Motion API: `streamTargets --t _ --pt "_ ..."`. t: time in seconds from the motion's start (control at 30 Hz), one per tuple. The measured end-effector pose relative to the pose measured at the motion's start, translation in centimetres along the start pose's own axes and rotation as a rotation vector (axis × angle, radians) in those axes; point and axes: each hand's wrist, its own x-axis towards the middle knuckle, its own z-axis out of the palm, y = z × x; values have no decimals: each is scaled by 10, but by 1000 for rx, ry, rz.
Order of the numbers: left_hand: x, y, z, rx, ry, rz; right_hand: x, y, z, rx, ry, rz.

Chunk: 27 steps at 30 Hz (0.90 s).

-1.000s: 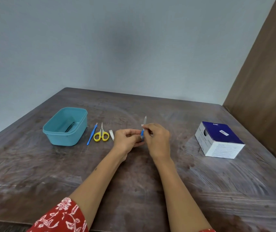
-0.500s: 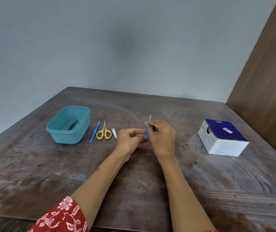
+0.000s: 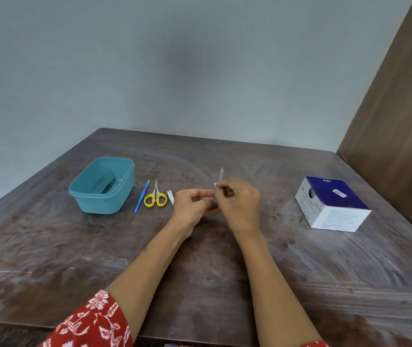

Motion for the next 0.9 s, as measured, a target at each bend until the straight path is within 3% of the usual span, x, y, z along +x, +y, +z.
streamTargets --t 0.13,0.3,0.47,0.6,0.77,0.9 --pt "-2 -2 2 50 -37 -38 4 3 -3 -2 97 22" --pt "-3 -1 1 38 -31 -16 -2 1 -5 -45 32 -6" --pt "-4 -1 1 42 -45 -39 4 3 -3 -25 108 22" --pt "-2 0 0 18 -19 -13 -1 3 -2 -9 -6 -5" --pt "-4 -1 2 33 -46 -51 4 7 -2 10 53 12" --pt "-4 1 1 -33 -18 -22 -2 5 0 3 -32 20"
